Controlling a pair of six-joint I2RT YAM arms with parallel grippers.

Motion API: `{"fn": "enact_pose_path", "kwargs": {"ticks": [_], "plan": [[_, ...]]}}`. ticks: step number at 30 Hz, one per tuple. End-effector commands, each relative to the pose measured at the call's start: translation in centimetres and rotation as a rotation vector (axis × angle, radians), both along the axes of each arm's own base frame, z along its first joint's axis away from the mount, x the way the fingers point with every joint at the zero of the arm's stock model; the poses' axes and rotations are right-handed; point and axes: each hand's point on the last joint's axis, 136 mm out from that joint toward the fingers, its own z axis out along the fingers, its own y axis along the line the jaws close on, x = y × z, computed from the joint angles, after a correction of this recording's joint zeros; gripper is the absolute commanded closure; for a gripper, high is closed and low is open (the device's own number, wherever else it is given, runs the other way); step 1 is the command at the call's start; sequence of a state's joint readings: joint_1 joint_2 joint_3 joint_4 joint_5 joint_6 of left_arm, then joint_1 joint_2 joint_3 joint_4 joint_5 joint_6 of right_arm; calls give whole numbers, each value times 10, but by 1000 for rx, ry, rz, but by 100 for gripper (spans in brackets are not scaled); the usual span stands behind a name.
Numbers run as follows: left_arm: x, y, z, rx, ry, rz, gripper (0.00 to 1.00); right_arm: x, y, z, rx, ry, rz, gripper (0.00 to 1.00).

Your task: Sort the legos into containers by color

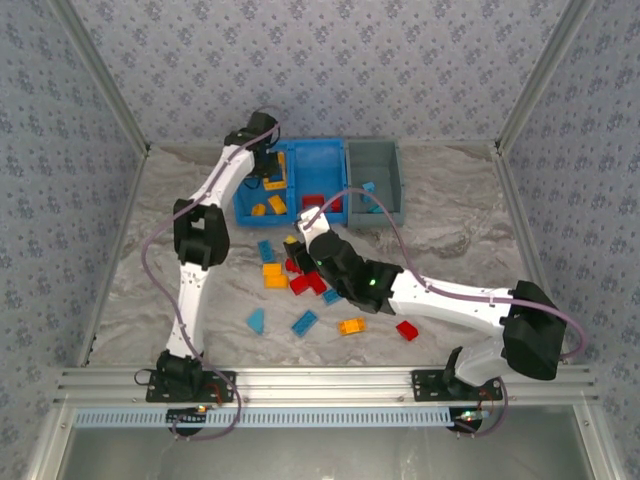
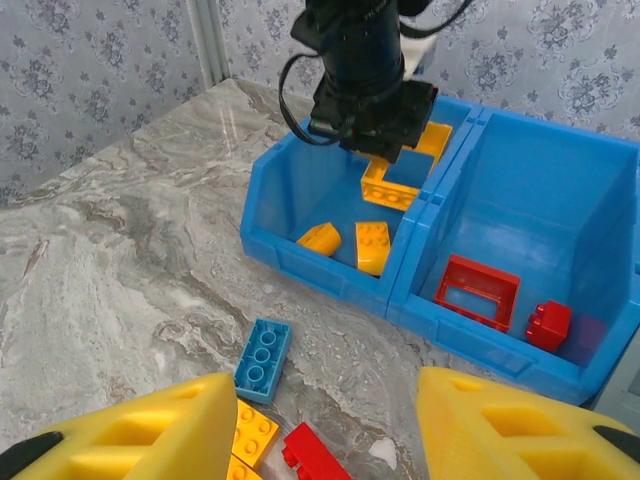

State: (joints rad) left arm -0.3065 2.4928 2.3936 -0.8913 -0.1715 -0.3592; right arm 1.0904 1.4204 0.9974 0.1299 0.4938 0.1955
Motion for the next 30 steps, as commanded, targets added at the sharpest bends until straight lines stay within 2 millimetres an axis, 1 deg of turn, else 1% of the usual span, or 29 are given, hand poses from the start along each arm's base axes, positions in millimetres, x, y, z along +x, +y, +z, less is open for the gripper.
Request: {"fn": "enact_pose_path", "kwargs": {"ticks": [1, 6, 11, 12, 14, 16, 18, 21, 22, 24, 26, 27, 29, 30], "plan": [[3, -1, 5, -7, -3, -26, 100, -1, -1, 12, 33, 7, -5, 46], [3, -8, -7, -36, 19, -50, 100, 0, 12, 7, 21, 18, 18, 44], [0, -11, -13, -45, 39, -67, 100, 1, 36, 3, -15, 12, 42, 43], [-1, -11, -12, -46, 43, -69, 97, 2, 39, 3, -20, 11, 44, 43], [-4, -12, -8, -54, 47, -72, 81, 2, 42, 3, -29, 12, 40, 42], [-6, -12, 1, -60, 41, -72, 72, 3, 37, 3, -33, 14, 21, 42], [-8, -11, 15, -70, 23, -67, 66, 2, 26, 4, -39, 17, -9, 42], [-13, -13, 41, -98, -11, -65, 60, -2, -4, 0, -36, 50, -88, 42], [-15, -16, 51, -107, -27, -68, 59, -4, -20, -3, -30, 78, -140, 42], [-21, -20, 74, -127, -62, -74, 55, -10, -55, -14, -23, 162, -254, 38], [-34, -29, 102, -150, -110, -95, 53, -22, -106, -31, -17, 299, -448, 35], [-41, -34, 116, -159, -140, -110, 51, -30, -129, -41, -22, 368, -528, 35], [-67, -48, 146, -191, -210, -155, 47, -52, -171, -62, -26, 523, -672, 35], [-81, -55, 158, -210, -243, -181, 44, -63, -186, -71, -20, 588, -729, 35]]}}
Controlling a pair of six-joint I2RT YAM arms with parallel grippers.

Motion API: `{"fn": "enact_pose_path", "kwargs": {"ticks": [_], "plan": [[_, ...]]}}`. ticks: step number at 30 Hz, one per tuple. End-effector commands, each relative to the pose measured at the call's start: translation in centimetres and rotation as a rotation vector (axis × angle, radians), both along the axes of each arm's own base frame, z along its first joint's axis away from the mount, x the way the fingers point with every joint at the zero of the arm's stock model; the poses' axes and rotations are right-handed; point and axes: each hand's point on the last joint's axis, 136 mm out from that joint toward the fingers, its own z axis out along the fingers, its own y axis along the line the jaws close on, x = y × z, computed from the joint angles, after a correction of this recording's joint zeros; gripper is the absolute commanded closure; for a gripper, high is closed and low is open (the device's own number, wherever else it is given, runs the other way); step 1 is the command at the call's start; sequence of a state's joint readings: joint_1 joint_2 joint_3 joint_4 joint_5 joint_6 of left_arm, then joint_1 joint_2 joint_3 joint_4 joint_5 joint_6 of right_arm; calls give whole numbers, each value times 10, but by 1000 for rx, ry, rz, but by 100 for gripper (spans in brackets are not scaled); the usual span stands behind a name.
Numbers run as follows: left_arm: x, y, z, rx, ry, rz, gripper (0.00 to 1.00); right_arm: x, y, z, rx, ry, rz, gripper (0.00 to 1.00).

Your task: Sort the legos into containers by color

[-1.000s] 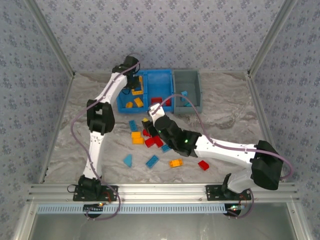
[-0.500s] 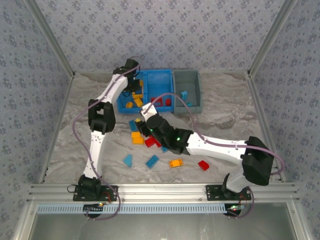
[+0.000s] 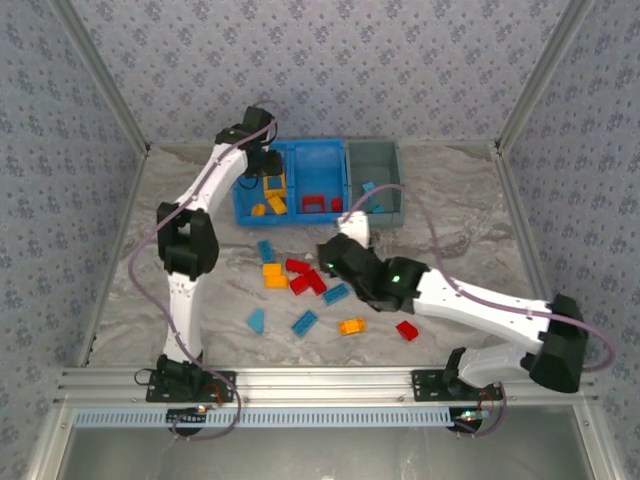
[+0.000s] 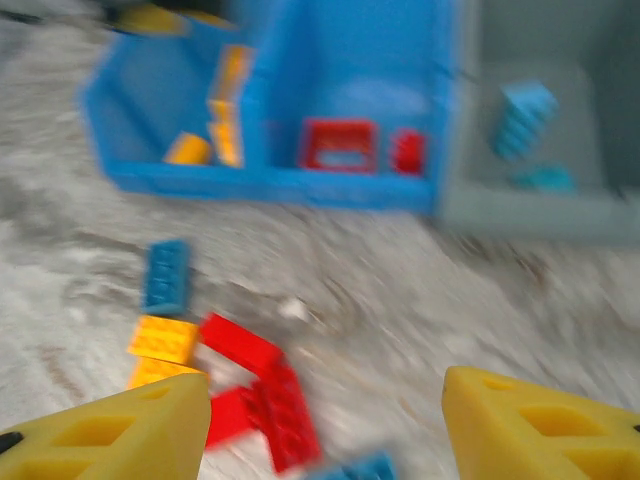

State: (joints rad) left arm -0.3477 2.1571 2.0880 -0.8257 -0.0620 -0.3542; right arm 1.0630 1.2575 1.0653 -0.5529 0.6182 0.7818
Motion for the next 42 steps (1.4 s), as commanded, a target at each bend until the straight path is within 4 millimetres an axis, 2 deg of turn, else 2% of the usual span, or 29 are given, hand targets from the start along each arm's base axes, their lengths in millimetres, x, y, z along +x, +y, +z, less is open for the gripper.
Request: {"fn": "enact_pose_path", "kwargs": {"ticks": [1, 2, 5, 9, 12, 15, 19, 23, 28, 32, 34, 37, 39, 42], "plan": [[-45, -40, 88, -125, -213, -110, 42, -50, -96, -56, -63, 318, -357, 34], [-66, -52, 98, -150, -248, -155, 40, -63, -107, -66, -35, 385, -401, 33], [-135, -84, 105, -193, -286, -285, 35, -93, -127, -97, 92, 547, -492, 31], [-235, -134, 92, -281, -304, -478, 33, -119, -140, -131, 252, 659, -575, 28], [-301, -156, 71, -297, -314, -590, 32, -125, -147, -151, 281, 709, -620, 28], [-349, -163, 51, -318, -307, -644, 32, -127, -142, -170, 329, 752, -639, 27], [-390, -166, 35, -343, -300, -689, 32, -134, -140, -193, 368, 796, -672, 29], [-408, -170, 28, -358, -297, -705, 33, -129, -139, -205, 418, 789, -680, 37], [-411, -178, 26, -353, -286, -709, 35, -123, -144, -214, 435, 764, -693, 57], [-409, -181, 31, -347, -297, -714, 35, -112, -146, -207, 430, 715, -667, 72], [-406, -179, 32, -337, -305, -696, 35, -104, -145, -198, 416, 680, -630, 77], [-394, -164, 39, -294, -326, -608, 36, -83, -133, -168, 387, 602, -521, 79], [-378, -141, 50, -227, -360, -494, 37, -61, -119, -135, 332, 522, -417, 79], [-355, -105, 67, -185, -380, -342, 37, -25, -85, -88, 245, 425, -246, 78]]}}
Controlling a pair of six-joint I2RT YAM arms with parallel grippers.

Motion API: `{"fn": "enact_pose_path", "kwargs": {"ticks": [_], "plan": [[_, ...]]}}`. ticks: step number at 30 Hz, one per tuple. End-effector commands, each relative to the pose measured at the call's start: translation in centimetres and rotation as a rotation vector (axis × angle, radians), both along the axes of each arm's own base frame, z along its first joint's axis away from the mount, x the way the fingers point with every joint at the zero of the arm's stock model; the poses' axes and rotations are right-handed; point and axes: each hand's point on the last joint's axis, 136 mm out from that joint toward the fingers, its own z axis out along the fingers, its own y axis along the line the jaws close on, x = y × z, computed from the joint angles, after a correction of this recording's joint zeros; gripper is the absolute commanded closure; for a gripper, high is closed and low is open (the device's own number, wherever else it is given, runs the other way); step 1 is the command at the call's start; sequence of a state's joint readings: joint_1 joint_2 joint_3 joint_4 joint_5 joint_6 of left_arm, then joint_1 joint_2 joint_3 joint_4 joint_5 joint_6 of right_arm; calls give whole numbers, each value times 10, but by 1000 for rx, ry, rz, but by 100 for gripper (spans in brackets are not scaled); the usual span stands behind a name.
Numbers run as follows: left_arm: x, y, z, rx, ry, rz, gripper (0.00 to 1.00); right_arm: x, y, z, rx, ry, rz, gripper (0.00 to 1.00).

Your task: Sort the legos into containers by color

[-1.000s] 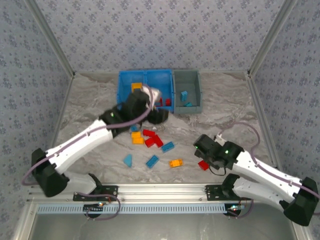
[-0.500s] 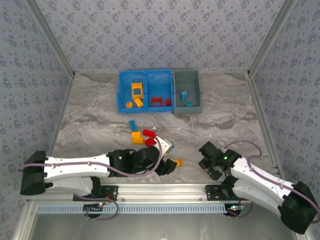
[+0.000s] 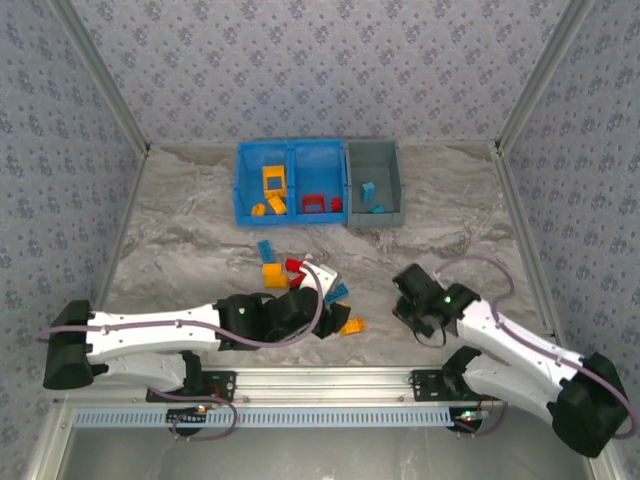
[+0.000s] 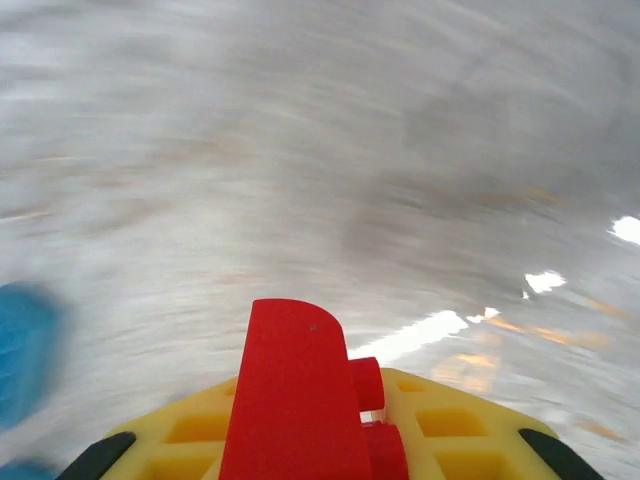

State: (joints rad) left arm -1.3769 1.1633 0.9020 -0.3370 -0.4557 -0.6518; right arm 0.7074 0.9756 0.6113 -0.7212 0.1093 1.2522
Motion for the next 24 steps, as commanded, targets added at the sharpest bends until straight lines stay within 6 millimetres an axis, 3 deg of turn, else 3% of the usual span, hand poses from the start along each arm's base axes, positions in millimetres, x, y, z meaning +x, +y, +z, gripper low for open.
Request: {"fn": "enact_pose_path", "kwargs": {"ticks": [1, 6, 11, 19, 24], "plan": [[35, 53, 38, -24, -37, 254, 37, 61, 47, 68, -57, -228, 242, 78], [69, 96, 54, -80, 3, 390, 37, 131, 114, 99, -118, -286, 415, 77], [95, 115, 70, -124, 12, 450, 36, 209, 152, 99, -242, -289, 460, 77], [112, 108, 78, -166, 4, 440, 36, 308, 168, 68, -310, -286, 422, 76], [112, 105, 75, -158, 11, 430, 36, 345, 175, 39, -299, -284, 432, 76]]}}
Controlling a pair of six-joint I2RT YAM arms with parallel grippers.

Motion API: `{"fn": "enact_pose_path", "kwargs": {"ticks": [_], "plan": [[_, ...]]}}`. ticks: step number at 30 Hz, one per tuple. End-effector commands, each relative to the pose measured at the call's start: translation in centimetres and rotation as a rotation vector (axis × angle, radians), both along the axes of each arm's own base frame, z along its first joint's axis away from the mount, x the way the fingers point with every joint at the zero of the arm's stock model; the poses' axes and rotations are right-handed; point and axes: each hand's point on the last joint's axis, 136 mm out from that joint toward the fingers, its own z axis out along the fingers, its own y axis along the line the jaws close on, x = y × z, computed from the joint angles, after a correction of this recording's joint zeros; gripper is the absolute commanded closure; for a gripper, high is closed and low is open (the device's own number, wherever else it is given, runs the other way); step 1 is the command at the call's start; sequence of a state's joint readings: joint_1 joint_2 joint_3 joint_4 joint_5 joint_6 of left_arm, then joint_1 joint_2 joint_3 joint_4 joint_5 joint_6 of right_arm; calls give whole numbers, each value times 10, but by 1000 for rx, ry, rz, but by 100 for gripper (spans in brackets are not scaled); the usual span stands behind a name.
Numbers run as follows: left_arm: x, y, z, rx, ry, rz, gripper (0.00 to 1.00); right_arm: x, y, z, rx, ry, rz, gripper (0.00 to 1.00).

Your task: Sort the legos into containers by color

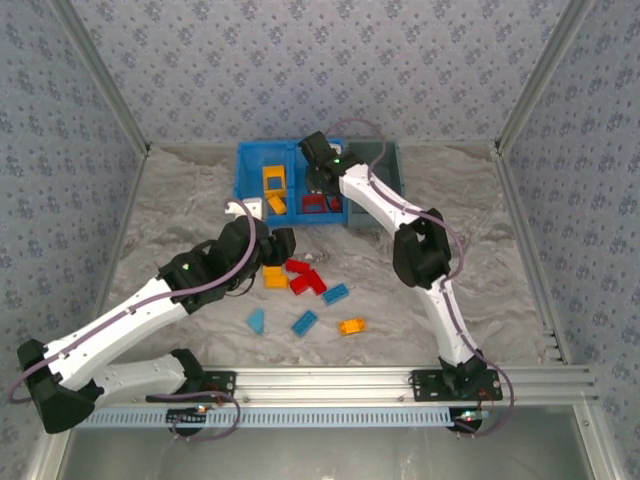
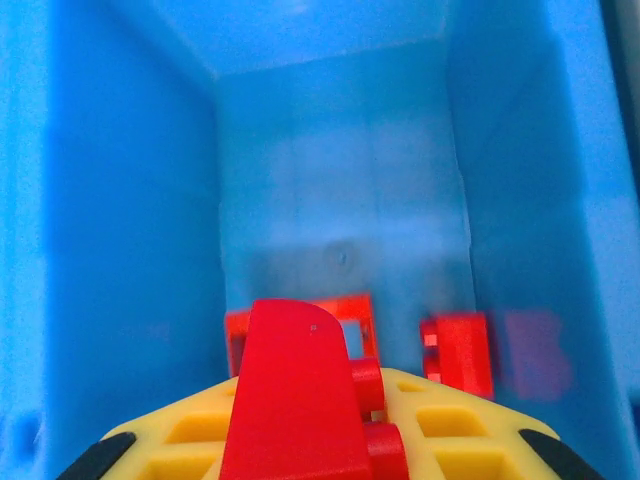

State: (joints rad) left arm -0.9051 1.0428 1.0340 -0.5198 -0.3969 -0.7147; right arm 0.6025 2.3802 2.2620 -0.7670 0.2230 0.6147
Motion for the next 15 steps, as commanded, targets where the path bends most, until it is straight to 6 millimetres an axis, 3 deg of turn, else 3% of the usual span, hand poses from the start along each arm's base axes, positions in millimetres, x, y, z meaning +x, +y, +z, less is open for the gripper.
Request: {"fn": "enact_pose_path", "kwargs": {"ticks": [1, 9, 12, 15], "plan": [[1, -6, 15, -31, -29, -28, 36, 14, -4, -16, -38, 23, 28, 75], [0, -10, 9, -33, -12, -45, 36, 31, -1, -45, -11, 46, 32, 68], [1, -12, 7, -33, -10, -47, 36, 31, 2, -42, -6, 37, 44, 57], [1, -13, 6, -28, -5, -50, 36, 32, 7, -26, 7, 13, 56, 51]]}}
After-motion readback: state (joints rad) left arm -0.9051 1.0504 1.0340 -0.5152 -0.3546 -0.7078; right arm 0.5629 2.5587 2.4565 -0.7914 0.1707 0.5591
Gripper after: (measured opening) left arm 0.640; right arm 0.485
